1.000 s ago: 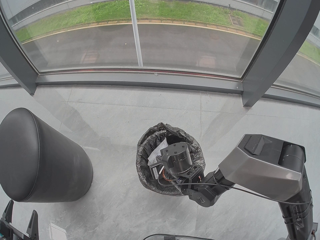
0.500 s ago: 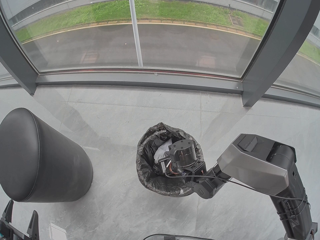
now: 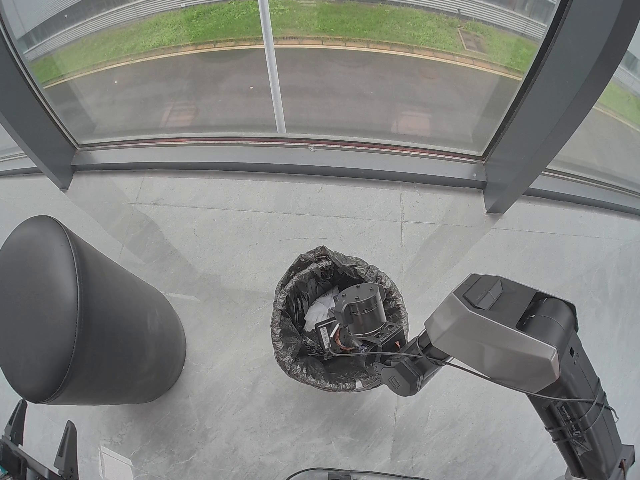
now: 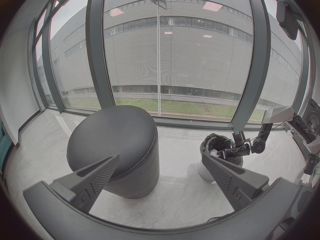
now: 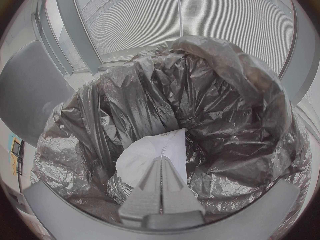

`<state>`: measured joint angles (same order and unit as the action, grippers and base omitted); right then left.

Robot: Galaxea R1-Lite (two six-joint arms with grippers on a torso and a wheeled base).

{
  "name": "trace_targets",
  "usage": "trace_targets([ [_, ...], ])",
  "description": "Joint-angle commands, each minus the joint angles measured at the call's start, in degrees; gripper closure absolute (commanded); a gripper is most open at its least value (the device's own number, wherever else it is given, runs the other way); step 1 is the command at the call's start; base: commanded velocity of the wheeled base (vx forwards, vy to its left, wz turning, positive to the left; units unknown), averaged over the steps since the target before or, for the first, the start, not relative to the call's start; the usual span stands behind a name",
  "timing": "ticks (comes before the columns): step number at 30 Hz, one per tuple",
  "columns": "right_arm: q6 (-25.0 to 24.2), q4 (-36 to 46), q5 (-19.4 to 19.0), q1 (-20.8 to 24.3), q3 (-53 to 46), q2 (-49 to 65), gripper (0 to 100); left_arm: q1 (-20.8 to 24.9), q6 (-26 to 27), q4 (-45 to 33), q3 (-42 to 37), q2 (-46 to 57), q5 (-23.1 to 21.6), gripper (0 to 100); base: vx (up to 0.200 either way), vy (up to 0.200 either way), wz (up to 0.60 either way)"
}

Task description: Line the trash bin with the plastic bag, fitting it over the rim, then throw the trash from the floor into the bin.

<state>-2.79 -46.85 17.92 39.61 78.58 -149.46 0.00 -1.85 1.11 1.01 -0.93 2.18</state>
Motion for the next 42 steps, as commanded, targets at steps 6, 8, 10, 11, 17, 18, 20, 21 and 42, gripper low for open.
trace_targets([
  [6,-0.02,0.09,0.01,0.03,-0.36,-0.66,100,0.0,-0.08,0.03,-1.01,0.84,0.02,0,0.0,0.0,0.0],
  [8,-0.02,0.27,0.01,-0.23,-0.36,-0.75,100,0.0,-0.08,0.03,-1.01,0.84,0.02,0,0.0,0.0,0.0],
  [10,-0.02,0.53,0.01,-0.32,-0.18,-1.01,100,0.0,-0.08,0.03,-1.01,0.84,0.02,0,0.0,0.0,0.0],
  [11,-0.02,0.71,0.01,-0.32,-0.09,-1.28,100,0.0,-0.08,0.03,-1.01,0.84,0.02,0,0.0,0.0,0.0],
  [17,-0.02,0.79,0.01,-0.41,-0.01,-1.98,100,0.0,-0.08,0.03,-1.01,0.84,0.02,0,0.0,0.0,0.0],
  [18,-0.02,0.79,0.01,-0.41,-0.01,-1.98,100,0.0,-0.08,0.03,-1.01,0.84,0.02,0,0.0,0.0,0.0],
  [20,-0.02,0.79,0.01,-0.41,-0.01,-2.07,100,0.0,0.01,0.03,-1.01,0.84,0.02,0,0.0,0.0,0.0],
  [21,-0.02,0.79,0.01,-0.5,-0.01,-2.07,100,0.0,0.01,0.03,-1.01,0.84,0.02,0,0.0,0.0,0.0],
  [42,5.43,-0.09,0.89,-0.06,-26.11,32.56,100,0.0,-0.08,0.03,-1.01,0.84,0.02,0,0.0,0.0,0.0],
])
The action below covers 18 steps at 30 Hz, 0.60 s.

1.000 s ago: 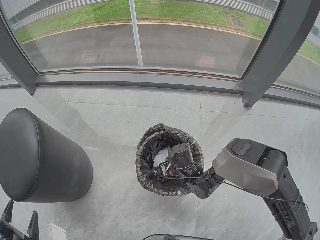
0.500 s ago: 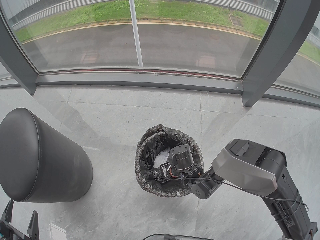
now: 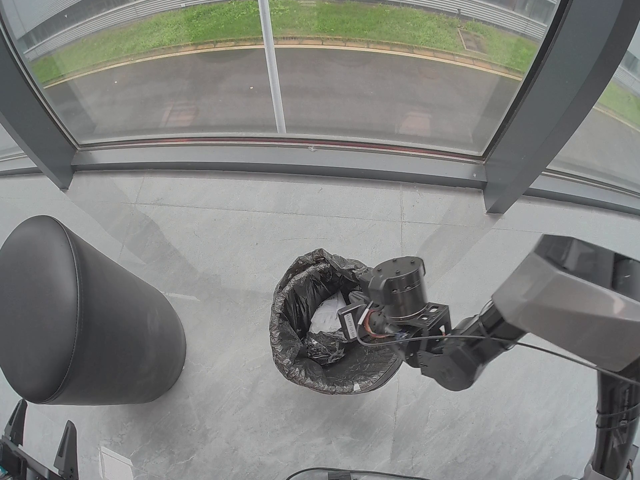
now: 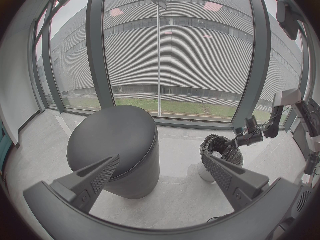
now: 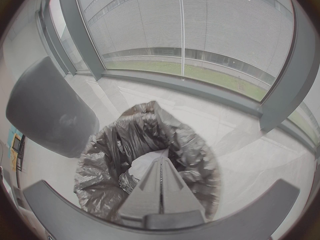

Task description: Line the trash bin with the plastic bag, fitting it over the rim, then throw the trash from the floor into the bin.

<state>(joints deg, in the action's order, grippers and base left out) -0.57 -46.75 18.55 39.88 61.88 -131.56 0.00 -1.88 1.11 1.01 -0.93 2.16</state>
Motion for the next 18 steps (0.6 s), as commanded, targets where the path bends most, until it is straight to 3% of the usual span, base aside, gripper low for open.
trace_targets([
  [1,3.74,-0.09,0.52,-1.56,-12.48,19.06,100,0.0,-0.06,0.03,-1.01,0.84,0.04,0,0.0,0.0,0.0],
  [8,5.06,0.7,4.21,-4.98,-21.36,33.39,100,0.0,0.03,0.03,-1.01,0.84,0.04,0,0.0,0.0,0.0],
  [13,5.76,1.31,12.12,-7.71,-31.03,46.13,100,0.0,0.03,0.03,-1.01,0.84,0.04,0,0.0,0.0,0.0],
  [18,9.19,5.0,14.4,-11.49,-36.92,57.64,100,0.0,0.03,0.03,-1.01,0.84,0.04,0,0.0,0.0,0.0],
])
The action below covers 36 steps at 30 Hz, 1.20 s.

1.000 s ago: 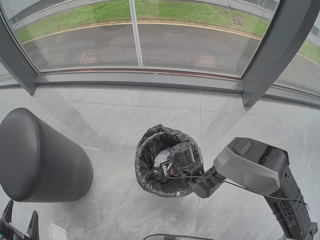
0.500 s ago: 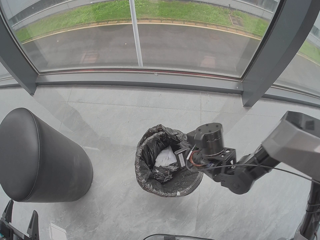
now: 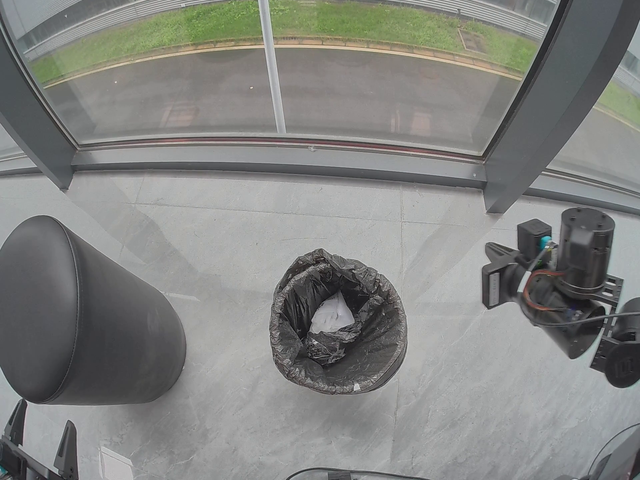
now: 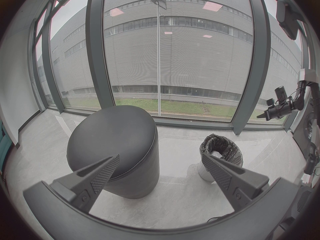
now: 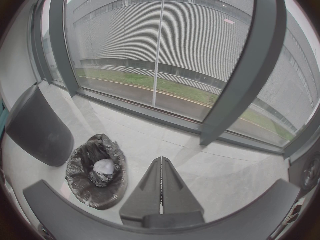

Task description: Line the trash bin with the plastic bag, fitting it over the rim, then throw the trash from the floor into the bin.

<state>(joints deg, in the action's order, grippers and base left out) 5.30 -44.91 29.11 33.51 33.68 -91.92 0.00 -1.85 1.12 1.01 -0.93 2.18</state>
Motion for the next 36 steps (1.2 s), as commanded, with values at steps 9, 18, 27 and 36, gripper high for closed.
trace_targets([
  [9,9.29,17.75,3.94,-20.06,-17.25,49.73,100,0.0,-0.08,0.02,-1.01,0.84,0.02,0,0.0,0.0,0.0],
  [18,9.81,37.79,2.97,-31.49,-19.0,81.46,100,0.0,0.01,0.02,-1.01,0.84,0.02,0,0.0,0.0,0.0],
  [27,9.46,45.53,2.79,-33.86,-21.11,91.92,100,0.0,0.01,0.02,-1.01,0.84,0.02,0,0.0,0.0,0.0],
  [36,6.21,40.43,-4.24,-33.78,-33.68,91.83,100,0.0,0.01,0.02,-1.01,0.84,0.02,0,0.0,0.0,0.0],
])
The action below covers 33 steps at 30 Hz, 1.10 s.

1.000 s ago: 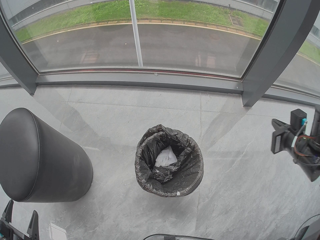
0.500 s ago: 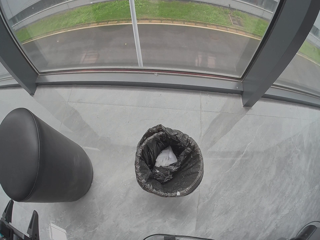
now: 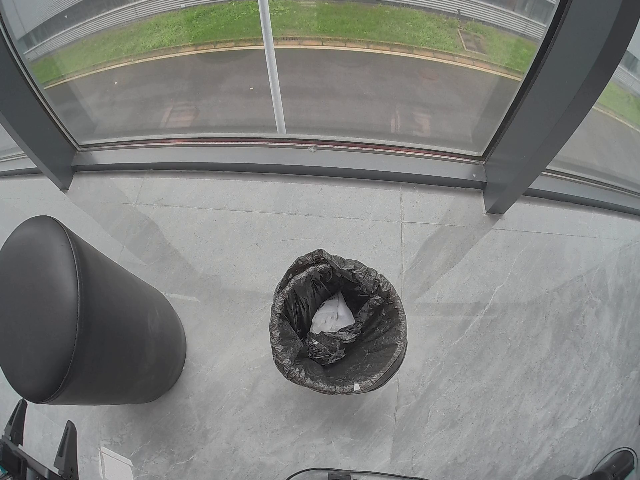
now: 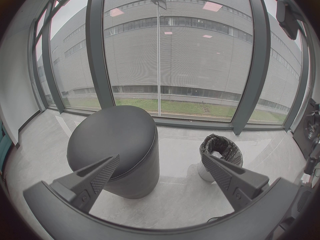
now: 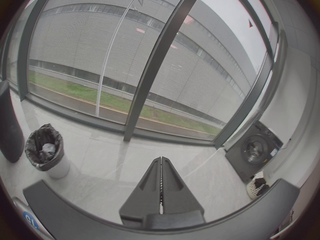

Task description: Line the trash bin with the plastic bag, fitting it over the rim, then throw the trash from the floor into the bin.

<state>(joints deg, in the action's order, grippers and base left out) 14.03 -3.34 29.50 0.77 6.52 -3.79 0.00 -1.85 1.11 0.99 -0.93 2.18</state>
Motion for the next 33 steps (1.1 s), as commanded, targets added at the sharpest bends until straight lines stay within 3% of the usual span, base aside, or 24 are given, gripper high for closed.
trace_targets([
  [1,-4.45,-0.35,-5.95,-1.03,-6.35,3.7,100,0.0,-0.08,0.03,-0.99,0.84,0.02,0,0.0,0.0,0.0],
  [5,-11.39,0.53,-12.8,-1.03,-5.99,3.7,100,0.0,0.01,0.03,-0.99,0.84,0.02,0,0.0,0.0,0.0],
  [8,-12.27,0.62,-13.24,-1.03,-5.99,3.7,100,0.0,0.01,0.03,-0.99,0.84,0.02,0,0.0,0.0,0.0],
  [13,-14.73,0.97,-22.12,-1.03,-5.99,3.7,100,0.0,0.01,0.03,-0.99,0.84,0.02,0,0.0,0.0,0.0],
  [21,-12.98,0.62,-22.21,-1.03,-6.17,3.7,100,0.0,-0.08,0.03,-0.99,0.84,0.02,0,0.0,0.0,0.0],
  [23,-8.93,0.35,-21.24,-1.03,-6.35,3.79,100,0.0,0.01,0.03,-0.99,0.84,0.02,0,0.0,0.0,0.0],
  [29,-11.13,0.35,-21.15,-1.03,-6.26,3.7,100,0.0,0.01,0.03,-0.99,0.84,0.02,0,0.0,0.0,0.0],
  [32,-11.66,0.79,-25.63,-0.94,-6.08,3.7,100,0.0,0.01,0.03,-0.99,0.84,0.02,0,0.0,0.0,0.0],
  [33,-12.01,1.41,-28.97,-0.94,-5.91,3.7,100,0.0,0.01,0.03,-0.99,0.84,0.02,0,0.0,0.0,0.0],
])
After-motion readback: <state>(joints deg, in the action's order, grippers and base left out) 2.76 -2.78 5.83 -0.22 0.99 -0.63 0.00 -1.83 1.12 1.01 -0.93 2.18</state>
